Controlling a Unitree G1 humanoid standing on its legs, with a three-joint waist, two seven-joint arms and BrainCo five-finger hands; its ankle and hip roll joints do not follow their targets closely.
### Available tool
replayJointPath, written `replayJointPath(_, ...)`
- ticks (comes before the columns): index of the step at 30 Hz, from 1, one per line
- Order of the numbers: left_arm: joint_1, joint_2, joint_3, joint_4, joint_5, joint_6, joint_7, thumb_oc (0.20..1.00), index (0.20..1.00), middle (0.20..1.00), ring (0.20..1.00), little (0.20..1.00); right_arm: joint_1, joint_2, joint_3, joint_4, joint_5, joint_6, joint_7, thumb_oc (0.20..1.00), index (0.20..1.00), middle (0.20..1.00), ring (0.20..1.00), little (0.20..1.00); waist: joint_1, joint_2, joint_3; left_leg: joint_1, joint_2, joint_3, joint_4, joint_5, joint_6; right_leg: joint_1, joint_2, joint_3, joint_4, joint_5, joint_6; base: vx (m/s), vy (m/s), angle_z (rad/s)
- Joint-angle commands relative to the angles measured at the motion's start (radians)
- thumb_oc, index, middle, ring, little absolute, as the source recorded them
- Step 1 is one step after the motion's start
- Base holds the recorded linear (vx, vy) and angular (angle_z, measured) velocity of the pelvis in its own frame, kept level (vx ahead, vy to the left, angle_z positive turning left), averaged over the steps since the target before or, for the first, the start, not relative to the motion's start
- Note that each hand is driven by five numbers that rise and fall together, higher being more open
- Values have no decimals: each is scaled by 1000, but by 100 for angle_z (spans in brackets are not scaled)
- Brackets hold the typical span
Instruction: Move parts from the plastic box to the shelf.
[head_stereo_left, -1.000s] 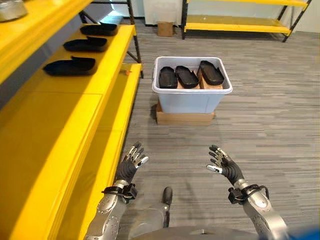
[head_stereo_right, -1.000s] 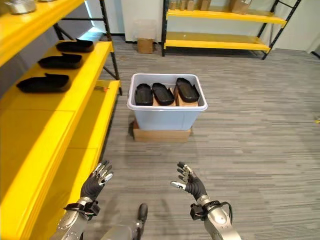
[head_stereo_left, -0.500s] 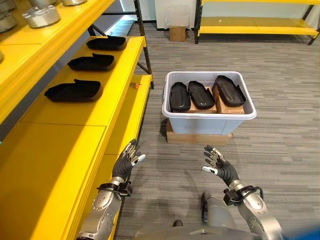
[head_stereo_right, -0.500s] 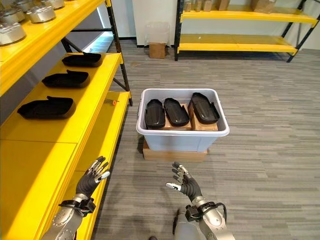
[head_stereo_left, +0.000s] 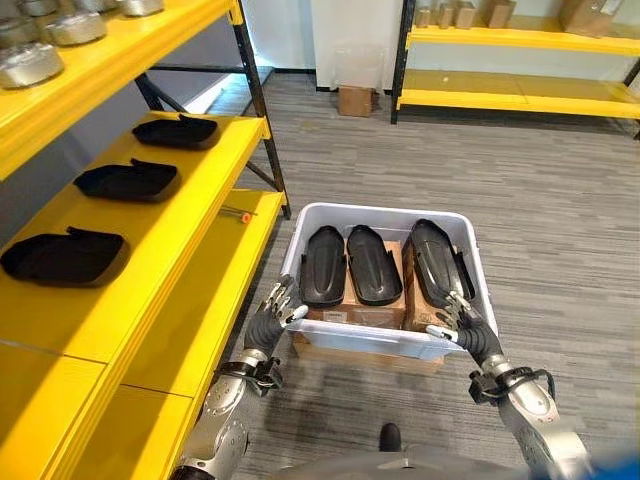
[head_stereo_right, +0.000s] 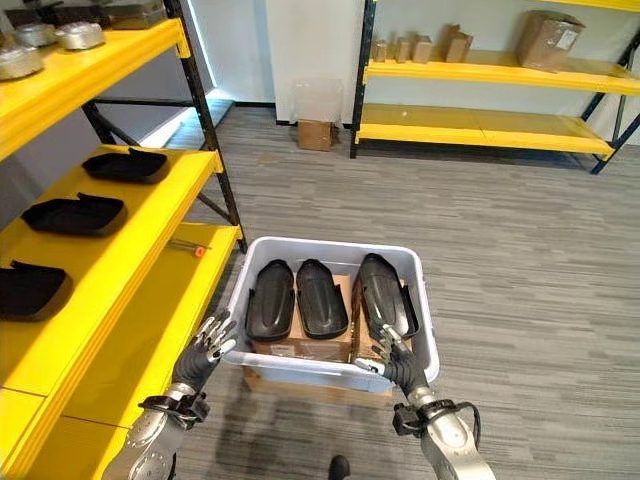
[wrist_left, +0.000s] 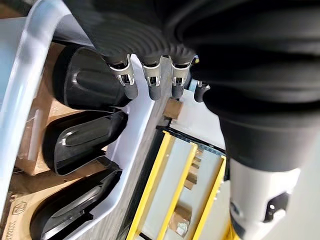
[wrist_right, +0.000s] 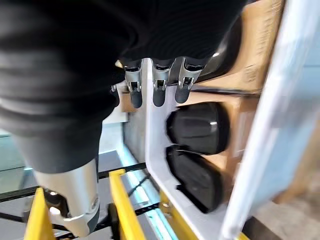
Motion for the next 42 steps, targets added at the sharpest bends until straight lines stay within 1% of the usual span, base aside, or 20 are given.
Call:
replayJointPath(1, -5, 49, 16, -75, -9, -39, 0, 1000, 1000, 1000, 1000, 1000, -17, -29, -9, -45, 43, -57, 7, 1000, 1000, 1000, 1000, 1000, 29, -36, 33, -119, -77, 6, 224, 199, 35, -29, -87, 55, 113, -10, 66, -38, -66, -2)
replayJointPath(2, -4, 50, 16, -76, -9, -38, 0, 1000, 1000, 1000, 1000, 1000, -17, -29, -9, -45, 43, -57, 6, 1000, 1000, 1000, 1000, 1000, 29, -35, 32, -124, -76, 6, 231, 195, 35, -32, -86, 55, 114, -10, 67, 13, -50, 0)
replayJointPath(3, -1, 50, 20, -74, -13, -36, 1, 1000, 1000, 1000, 1000, 1000, -19, -29, -7, -42, 41, -61, 2, 1000, 1000, 1000, 1000, 1000, 29, -43, 40, -150, -34, 43, 186, 194, 42, -27, -93, 56, 116, -13, 71, 130, 64, 2)
replayJointPath(4, 2, 52, 17, -67, -17, -38, 1, 1000, 1000, 1000, 1000, 1000, -23, -26, -7, -32, 45, -67, -14, 1000, 1000, 1000, 1000, 1000, 37, -52, 39, -146, 64, 82, 31, 183, 37, -11, -101, 69, 108, -26, 89, 233, 202, 2)
replayJointPath(5, 5, 54, 14, -64, -10, -42, 3, 1000, 1000, 1000, 1000, 1000, -26, -30, -13, -31, 44, -74, -22, 1000, 1000, 1000, 1000, 1000, 41, -33, 31, -124, 140, 72, -147, 211, 14, -7, -102, 88, 114, -47, 111, 240, 301, 1)
replayJointPath(6, 6, 51, 14, -65, -9, -42, 1, 1000, 1000, 1000, 1000, 1000, -25, -34, -20, -33, 46, -75, -24, 1000, 1000, 1000, 1000, 1000, 36, -20, 26, -129, 175, 87, -207, 233, 2, -4, -111, 90, 118, -56, 123, 137, 232, -8)
replayJointPath(7, 7, 50, 13, -65, -9, -42, 1, 1000, 1000, 1000, 1000, 1000, -24, -35, -20, -33, 46, -74, -24, 1000, 1000, 1000, 1000, 1000, 39, -19, 26, -119, 179, 92, -221, 239, 1, -4, -109, 93, 120, -58, 121, 91, 255, -23)
replayJointPath(8, 9, 48, 15, -62, -8, -43, -5, 1000, 1000, 1000, 1000, 1000, -16, -34, -28, -42, 46, -71, -20, 1000, 1000, 1000, 1000, 1000, 30, 0, 15, -105, 206, 129, -253, 228, -9, -4, -128, 94, 132, -74, 134, 97, 237, -27)
replayJointPath(10, 3, 46, 8, -55, -5, -44, -13, 1000, 1000, 1000, 1000, 1000, -10, -19, -32, -41, 35, -71, -15, 1000, 1000, 1000, 1000, 1000, 28, 14, 0, -87, 194, 144, -282, 208, -10, 1, -151, 94, 138, -69, 150, 148, 331, -32)
replayJointPath(11, -15, 54, 1, -51, -12, -43, -20, 1000, 1000, 1000, 1000, 1000, -8, -7, -42, -38, 34, -67, -17, 1000, 1000, 1000, 1000, 1000, 21, 13, -3, -89, 151, 159, -248, 169, -4, 8, -194, 100, 141, -46, 172, 166, 351, -18)
replayJointPath(13, -17, 61, 1, -52, -10, -47, -25, 1000, 1000, 1000, 1000, 1000, -20, -1, -29, -40, 20, -66, -14, 1000, 1000, 1000, 1000, 1000, 28, 7, -4, -75, 124, 191, -241, 141, 6, 17, -227, 110, 123, -18, 190, 141, 304, -4)
replayJointPath(14, -30, 64, -4, -51, -33, -45, -24, 1000, 1000, 1000, 1000, 1000, -42, 13, -6, -40, 14, -66, -11, 1000, 1000, 1000, 1000, 1000, 33, -1, -15, -54, 101, 238, -251, 119, 17, 17, -264, 116, 99, 15, 213, 145, 276, -38)
replayJointPath(15, -36, 70, -9, -52, -35, -45, -27, 1000, 1000, 1000, 1000, 1000, -47, 15, 2, -52, 5, -68, -9, 1000, 1000, 1000, 1000, 1000, 31, -8, -18, -48, 89, 250, -244, 104, 21, 20, -281, 119, 81, 30, 223, 127, 240, -61)
replayJointPath(23, -51, 75, 8, -73, -28, -55, -29, 1000, 1000, 1000, 1000, 1000, -58, 6, -9, -96, -47, -86, -22, 1000, 1000, 1000, 1000, 1000, 30, -25, -28, -19, 81, 277, -248, 81, 25, 32, -302, 112, 55, 40, 240, 67, 31, -23)
replayJointPath(31, -86, 83, 30, -123, -41, -75, -26, 1000, 1000, 1000, 1000, 1000, -166, -41, -83, -120, -193, -130, -118, 1000, 1000, 1000, 1000, 1000, 28, -9, -16, -21, 102, 287, -281, 105, 4, 23, -293, 99, 21, 33, 236, 12, -38, -3)
replayJointPath(34, -141, 89, 13, -142, -63, -84, -22, 1000, 1000, 1000, 1000, 1000, -286, -75, -95, -99, -261, -143, -187, 1000, 1000, 1000, 1000, 1000, 29, 11, 23, -69, 110, 282, -282, 127, -7, -24, -291, 100, 25, 37, 233, -186, -22, -1)
replayJointPath(35, -174, 95, -2, -163, -71, -92, -17, 1000, 1000, 1000, 1000, 1000, -372, -94, -91, -48, -294, -141, -235, 1000, 1000, 1000, 1000, 1000, 30, 26, 45, -98, 113, 279, -285, 141, -11, -55, -291, 99, 28, 45, 229, -190, -18, 9)
replayJointPath(36, -176, 95, -1, -163, -71, -92, -16, 1000, 1000, 1000, 1000, 1000, -376, -94, -90, -46, -294, -142, -236, 1000, 1000, 1000, 1000, 1000, 29, 26, 46, -99, 114, 279, -285, 142, -11, -56, -290, 99, 28, 46, 229, -228, -24, 10)
replayJointPath(37, -205, 99, -13, -176, -77, -102, -12, 1000, 1000, 1000, 1000, 1000, -453, -122, -85, -8, -336, -137, -276, 1000, 1000, 1000, 1000, 1000, 30, 40, 76, -127, 114, 278, -285, 153, -15, -89, -289, 103, 31, 54, 228, -201, -11, 14)
replayJointPath(42, -285, 97, -51, -214, -108, -130, 5, 1000, 1000, 1000, 1000, 1000, -653, -173, -59, 108, -362, -138, -369, 1000, 1000, 1000, 1000, 1000, 32, 72, 157, -213, 115, 281, -281, 184, -21, -207, -285, 133, 55, 79, 230, -190, -10, -3)
